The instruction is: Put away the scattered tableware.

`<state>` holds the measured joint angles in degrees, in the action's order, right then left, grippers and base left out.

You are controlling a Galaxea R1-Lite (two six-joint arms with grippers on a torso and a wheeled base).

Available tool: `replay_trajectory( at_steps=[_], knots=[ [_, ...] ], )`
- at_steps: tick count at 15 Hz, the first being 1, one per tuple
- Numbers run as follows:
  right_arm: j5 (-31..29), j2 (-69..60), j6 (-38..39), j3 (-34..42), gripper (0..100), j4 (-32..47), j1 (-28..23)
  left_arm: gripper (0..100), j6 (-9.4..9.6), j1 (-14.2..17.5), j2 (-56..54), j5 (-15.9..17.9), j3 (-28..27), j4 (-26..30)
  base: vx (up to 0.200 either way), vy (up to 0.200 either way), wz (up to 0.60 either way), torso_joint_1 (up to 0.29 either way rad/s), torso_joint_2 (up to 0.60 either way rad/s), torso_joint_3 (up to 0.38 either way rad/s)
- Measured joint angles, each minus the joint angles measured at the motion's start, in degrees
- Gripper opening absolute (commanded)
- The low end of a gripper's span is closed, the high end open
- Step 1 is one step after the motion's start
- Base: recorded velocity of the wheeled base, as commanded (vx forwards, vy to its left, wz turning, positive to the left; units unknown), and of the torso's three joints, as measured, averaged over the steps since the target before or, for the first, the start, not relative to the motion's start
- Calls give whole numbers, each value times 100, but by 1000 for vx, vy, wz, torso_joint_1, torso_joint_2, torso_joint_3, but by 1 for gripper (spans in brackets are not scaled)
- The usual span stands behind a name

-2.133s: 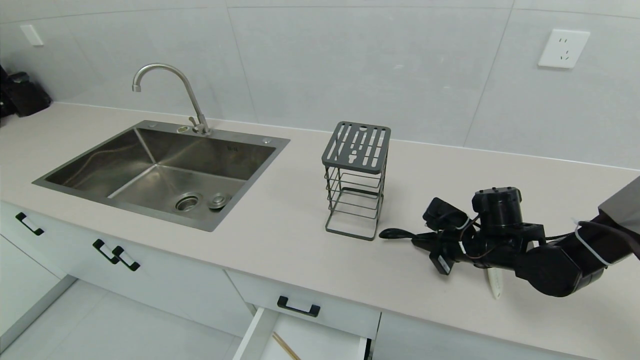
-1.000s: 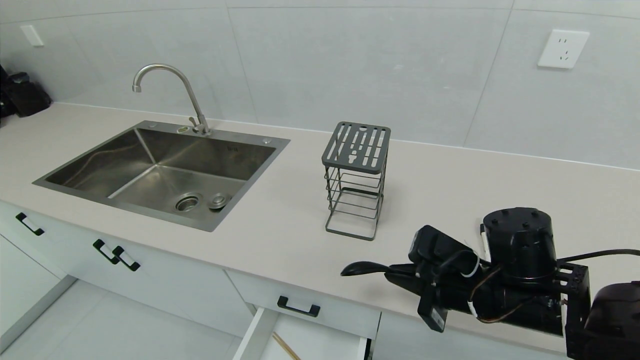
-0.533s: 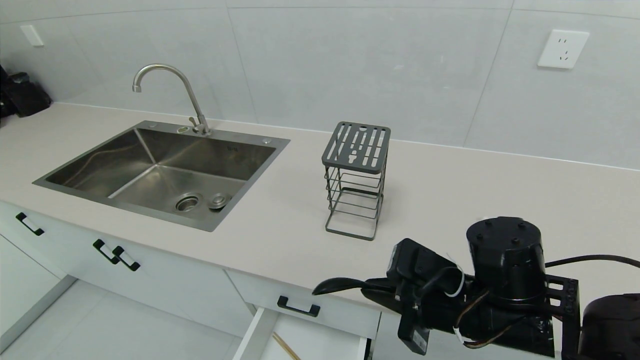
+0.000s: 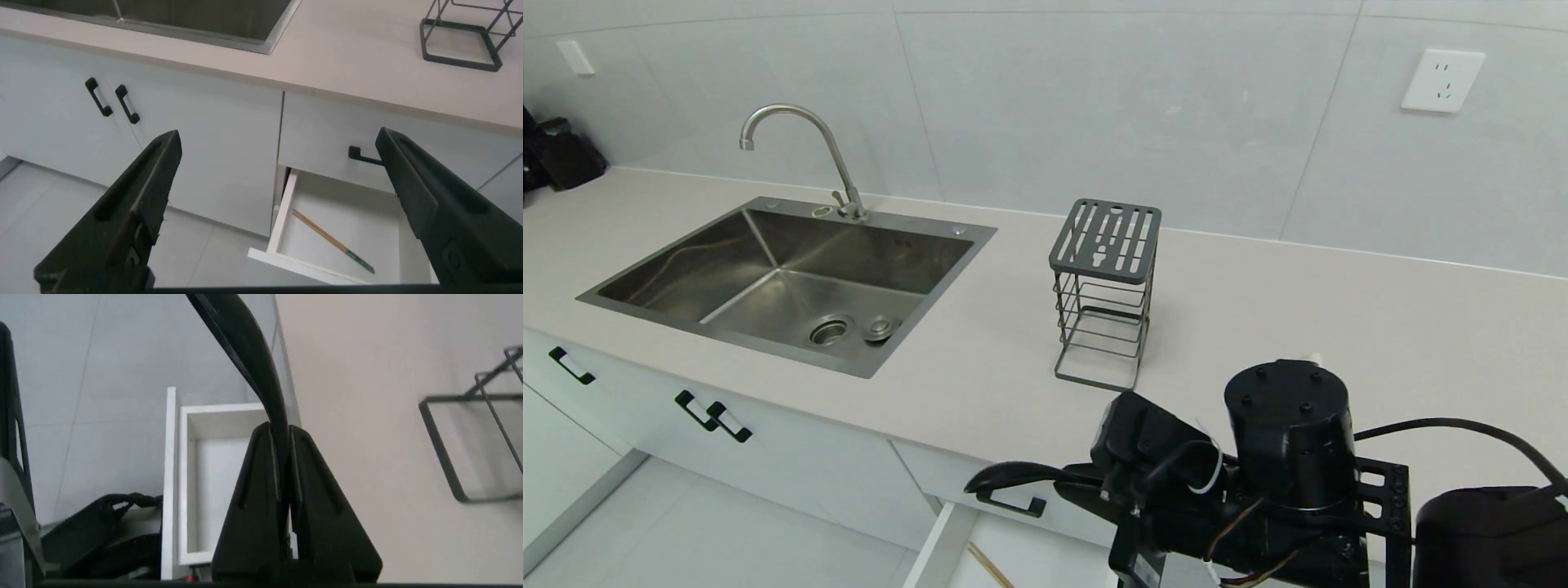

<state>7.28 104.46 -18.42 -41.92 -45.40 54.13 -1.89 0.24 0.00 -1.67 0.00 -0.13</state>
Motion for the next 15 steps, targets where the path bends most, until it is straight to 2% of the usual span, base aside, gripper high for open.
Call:
replay_trajectory(
  at_steps=[4,15],
  knots=[
    [-271,290,336,-689,0,5,183,100,0,-2,0,0,-2,0,0,0,0,0,0,0],
    [-310,596,483,-1212,0,33,1012,100,-2,0,0,-2,0,0,0,0,0,0,0,0]
  ],
)
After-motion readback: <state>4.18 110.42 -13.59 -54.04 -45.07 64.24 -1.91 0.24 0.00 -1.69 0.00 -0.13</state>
